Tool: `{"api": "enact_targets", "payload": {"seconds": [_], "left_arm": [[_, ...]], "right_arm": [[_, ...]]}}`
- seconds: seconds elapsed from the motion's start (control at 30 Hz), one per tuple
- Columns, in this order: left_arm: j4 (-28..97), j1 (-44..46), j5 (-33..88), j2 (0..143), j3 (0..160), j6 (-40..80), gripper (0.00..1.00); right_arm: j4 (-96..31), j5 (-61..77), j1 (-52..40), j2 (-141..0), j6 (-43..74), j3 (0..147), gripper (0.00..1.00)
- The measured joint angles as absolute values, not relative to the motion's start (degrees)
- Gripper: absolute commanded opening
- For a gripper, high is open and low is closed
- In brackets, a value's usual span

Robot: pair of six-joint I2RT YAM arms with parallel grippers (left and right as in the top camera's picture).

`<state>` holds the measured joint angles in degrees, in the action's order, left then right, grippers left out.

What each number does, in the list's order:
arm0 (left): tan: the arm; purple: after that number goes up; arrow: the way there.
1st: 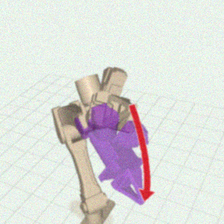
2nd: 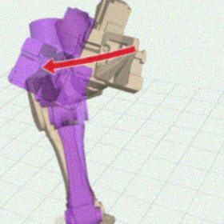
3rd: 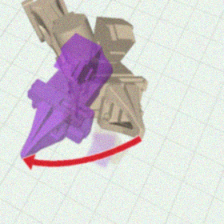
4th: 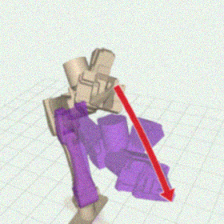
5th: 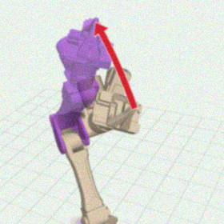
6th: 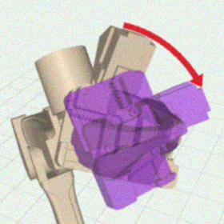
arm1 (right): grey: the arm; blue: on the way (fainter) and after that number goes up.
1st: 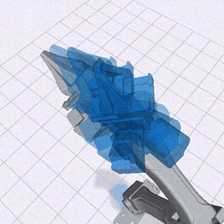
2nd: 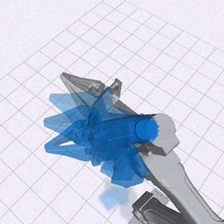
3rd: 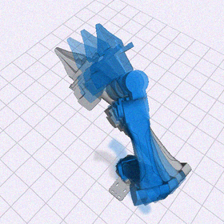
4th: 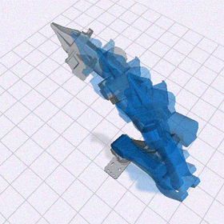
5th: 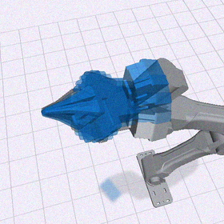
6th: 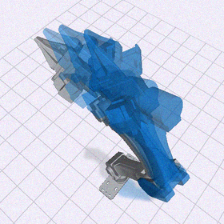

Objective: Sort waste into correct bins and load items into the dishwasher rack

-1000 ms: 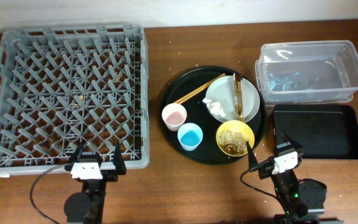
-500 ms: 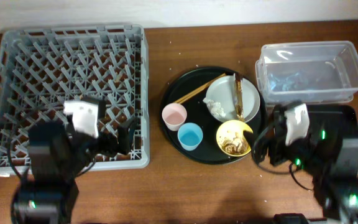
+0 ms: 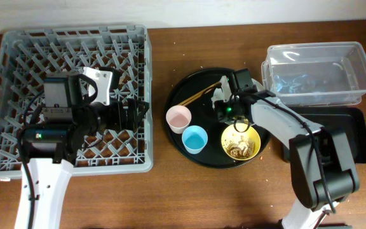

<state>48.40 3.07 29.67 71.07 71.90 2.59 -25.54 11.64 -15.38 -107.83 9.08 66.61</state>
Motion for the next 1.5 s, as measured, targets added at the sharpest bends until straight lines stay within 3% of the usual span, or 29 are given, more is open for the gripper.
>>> {"api": "enact_targets", "payload": {"seconds": [0.1, 0.2, 0.23, 0.27, 0.3, 0.37, 0.43, 0.5, 0.6, 0.67, 0.7, 0.73, 0.93, 1.0, 1.03, 1.07, 1.1, 1.13, 1.2, 1.3, 1.33, 1.4, 1.5], "left_arm": [[48.4, 3.07, 29.67, 71.05, 71.92, 2.59, 0.99], [48.42, 3.07, 29.8, 71.05, 71.9, 2.59, 0.99], [48.45, 3.07, 29.82, 71.05, 71.9, 2.59, 0.99], [48.4, 3.07, 29.8, 71.05, 71.9, 2.59, 0.99], [48.29, 3.07, 29.82, 71.05, 71.92, 2.59, 0.99], [48.42, 3.07, 29.85, 71.05, 71.92, 2.59, 0.99], [48.42, 3.09, 29.85, 71.05, 71.92, 2.59, 0.99], [48.27, 3.07, 29.82, 71.05, 71.92, 2.59, 0.99], [48.27, 3.07, 29.8, 71.07, 71.92, 2.59, 0.99], [48.45, 3.07, 29.82, 71.05, 71.92, 2.59, 0.99], [48.45, 3.07, 29.82, 71.05, 71.92, 2.59, 0.99], [48.4, 3.07, 29.82, 71.05, 71.92, 2.59, 0.99], [48.45, 3.07, 29.85, 71.05, 71.92, 2.59, 0.99], [48.42, 3.07, 29.82, 71.05, 71.92, 2.59, 0.99], [48.42, 3.07, 29.82, 71.05, 71.92, 2.59, 0.99], [48.53, 3.07, 29.82, 71.05, 71.92, 2.59, 0.99], [48.4, 3.07, 29.82, 71.05, 71.92, 2.59, 0.99], [48.4, 3.07, 29.82, 71.05, 71.92, 2.59, 0.99], [48.4, 3.07, 29.85, 71.05, 71.92, 2.59, 0.99], [48.31, 3.07, 29.82, 71.05, 71.92, 2.59, 0.99], [48.23, 3.07, 29.82, 71.07, 71.92, 2.59, 0.99], [48.49, 3.07, 29.85, 71.07, 71.92, 2.59, 0.99], [48.4, 3.07, 29.85, 71.07, 71.92, 2.59, 0.99]], "right_arm": [[-33.36, 11.66, -13.08, -98.21, 9.23, 71.72, 0.04], [-34.26, 4.19, -3.25, -88.62, 12.16, 76.69, 0.04], [-32.67, -0.49, 1.72, -88.9, 13.47, 76.77, 0.24], [-29.74, -3.55, 6.0, -91.5, 14.02, 76.79, 0.72], [-27.57, -3.79, 9.76, -98.19, 12.71, 76.64, 0.79], [-30.81, -0.12, 10.02, -100.97, 8.03, 77.47, 0.71], [-45.12, 8.78, 6.48, -98.28, 5.56, 84.66, 0.66], [-47.7, 12.49, -0.19, -95.13, 5.26, 86.15, 0.65], [-42.57, 4.84, -10.85, -102.72, 6.07, 80.55, 0.62], [-38.85, 0.71, -11.03, -111.48, 6.26, 79.68, 0.46], [-37.87, -0.32, -11.03, -113.54, 6.17, 79.35, 0.07], [-37.89, -0.8, -11.03, -113.73, 6.35, 79.33, 0.04], [-44.45, 5.48, -7.99, -107.24, 9.06, 85.38, 0.04], [-43.03, 5.08, -0.97, -98.52, 14.39, 89.89, 0.04], [-42.24, 1.91, 2.76, -97.45, 18.61, 90.54, 0.09], [-40.36, -2.04, 6.57, -99.37, 22.7, 90.54, 0.38], [-39.51, -3.64, 8.67, -101.86, 24.8, 90.48, 0.53], [-36.73, -3.36, 11.05, -105.91, 25.63, 90.37, 0.6], [-39.05, 1.19, 12.05, -107.39, 23.05, 89.71, 0.61], [-51.33, 9.56, 10.07, -96.99, 18.04, 90.54, 0.56], [-60.1, 12.64, 5.98, -87.85, 15.84, 91.22, 0.51], [-71.09, 14.02, -2.24, -82.32, 13.69, 92.42, 0.5], [-73.01, 13.82, -16.97, -83.57, 11.79, 89.58, 0.51]]}}
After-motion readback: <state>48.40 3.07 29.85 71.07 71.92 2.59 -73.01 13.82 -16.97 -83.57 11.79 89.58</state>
